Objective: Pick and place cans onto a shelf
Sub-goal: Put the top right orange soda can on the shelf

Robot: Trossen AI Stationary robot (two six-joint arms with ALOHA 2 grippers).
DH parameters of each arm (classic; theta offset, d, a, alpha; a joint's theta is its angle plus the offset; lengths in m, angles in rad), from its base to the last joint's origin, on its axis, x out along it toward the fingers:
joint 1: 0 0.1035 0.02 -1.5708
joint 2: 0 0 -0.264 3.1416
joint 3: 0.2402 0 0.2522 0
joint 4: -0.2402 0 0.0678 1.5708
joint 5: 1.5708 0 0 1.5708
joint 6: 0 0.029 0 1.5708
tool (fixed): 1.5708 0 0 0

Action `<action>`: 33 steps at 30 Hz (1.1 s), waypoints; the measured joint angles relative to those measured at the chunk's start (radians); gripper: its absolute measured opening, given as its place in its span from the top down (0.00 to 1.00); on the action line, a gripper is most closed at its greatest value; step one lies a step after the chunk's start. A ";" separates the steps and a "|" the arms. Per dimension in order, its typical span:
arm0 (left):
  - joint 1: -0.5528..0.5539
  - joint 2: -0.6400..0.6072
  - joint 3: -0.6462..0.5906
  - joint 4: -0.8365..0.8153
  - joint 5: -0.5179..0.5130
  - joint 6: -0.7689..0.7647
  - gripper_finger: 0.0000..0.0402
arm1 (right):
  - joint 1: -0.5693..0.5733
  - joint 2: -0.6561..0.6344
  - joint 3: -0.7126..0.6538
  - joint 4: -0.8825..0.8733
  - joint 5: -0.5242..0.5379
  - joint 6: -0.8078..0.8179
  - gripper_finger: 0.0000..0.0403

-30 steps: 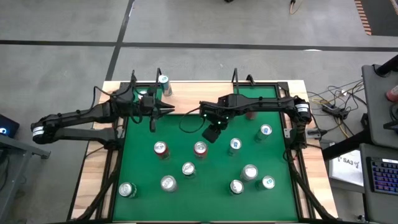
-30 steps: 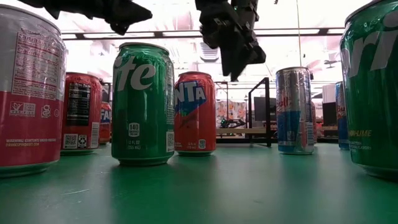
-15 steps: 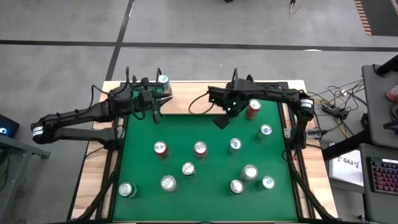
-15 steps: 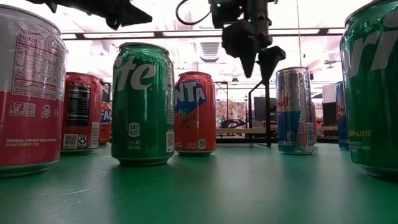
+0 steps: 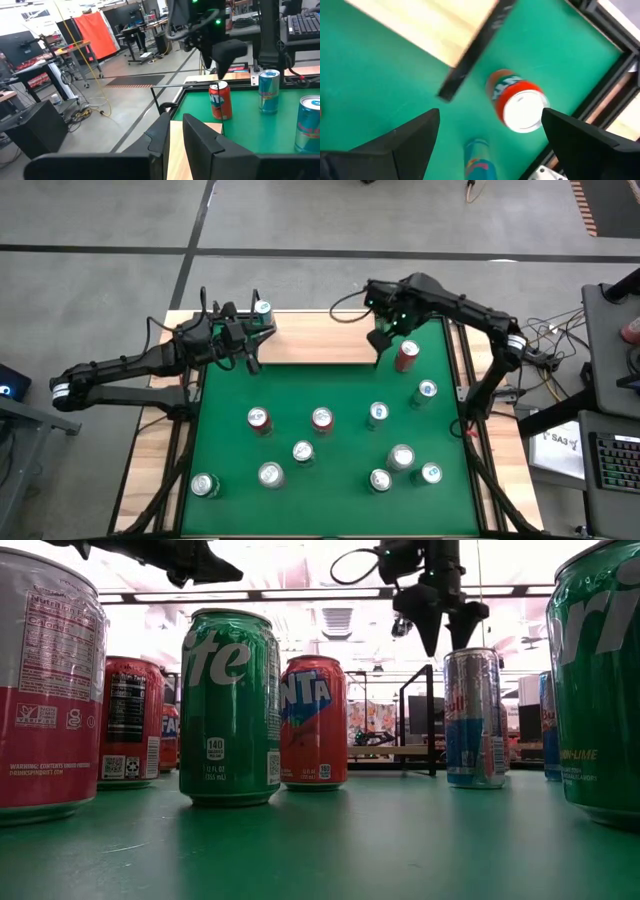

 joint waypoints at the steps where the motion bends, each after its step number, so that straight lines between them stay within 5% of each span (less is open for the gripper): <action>1: 0.000 0.000 0.000 0.000 0.000 0.000 0.91 | -0.015 -0.003 0.000 -0.003 0.000 -0.008 0.15; 14: 0.000 -0.018 0.001 -0.055 0.000 -0.015 0.91 | -0.109 -0.065 -0.114 -0.017 -0.001 -0.054 0.15; 33: 0.000 -0.037 0.001 -0.059 0.002 -0.042 0.91 | -0.114 -0.188 -0.458 0.261 -0.035 0.011 0.15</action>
